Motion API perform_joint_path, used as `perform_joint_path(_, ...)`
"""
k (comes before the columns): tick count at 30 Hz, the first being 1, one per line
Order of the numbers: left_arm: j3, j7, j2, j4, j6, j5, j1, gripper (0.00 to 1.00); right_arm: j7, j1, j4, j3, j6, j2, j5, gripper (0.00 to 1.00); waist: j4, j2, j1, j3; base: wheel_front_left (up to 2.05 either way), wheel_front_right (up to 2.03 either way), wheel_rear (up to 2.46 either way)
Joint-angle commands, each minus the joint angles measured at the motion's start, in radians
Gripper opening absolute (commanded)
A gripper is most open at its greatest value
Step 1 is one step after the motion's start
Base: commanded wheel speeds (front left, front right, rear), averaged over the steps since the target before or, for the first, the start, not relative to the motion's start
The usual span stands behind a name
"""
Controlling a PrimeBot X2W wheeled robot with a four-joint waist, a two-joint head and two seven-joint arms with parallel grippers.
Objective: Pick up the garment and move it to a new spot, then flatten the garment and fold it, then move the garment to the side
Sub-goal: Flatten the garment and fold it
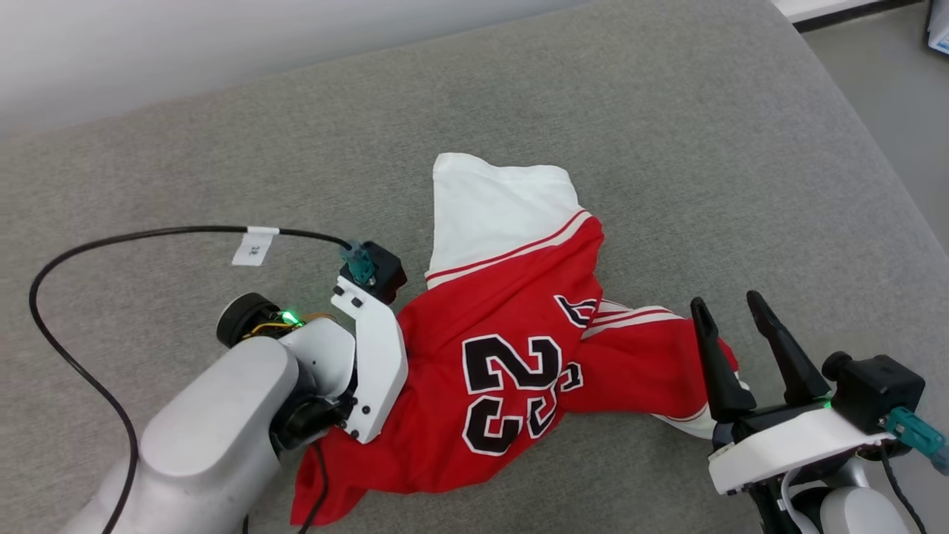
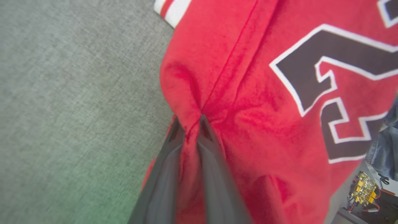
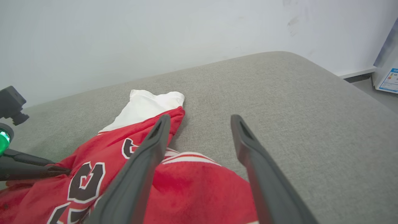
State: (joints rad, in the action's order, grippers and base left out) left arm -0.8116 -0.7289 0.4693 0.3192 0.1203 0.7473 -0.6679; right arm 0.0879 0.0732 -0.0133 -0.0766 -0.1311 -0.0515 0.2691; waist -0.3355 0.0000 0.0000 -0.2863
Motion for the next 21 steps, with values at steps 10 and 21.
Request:
perform_joint_path(10, 0.058, 0.235, 0.023, -0.159, -0.073, -0.039, 0.114, 0.0, -0.061, -0.036, 0.065, 0.035, 0.001, 0.002, -0.054, 1.0, 0.183, 0.0, 0.0, 0.103, 0.0, 0.0, 0.0)
perform_joint_path(21, 0.164, 0.359, 0.121, -0.396, -0.283, 0.039, 0.461, 0.0, -0.139, -0.086, 0.127, 0.073, 0.001, -0.002, -0.087, 1.0, 0.368, 0.0, 0.0, 0.188, 0.0, 0.0, 0.0)
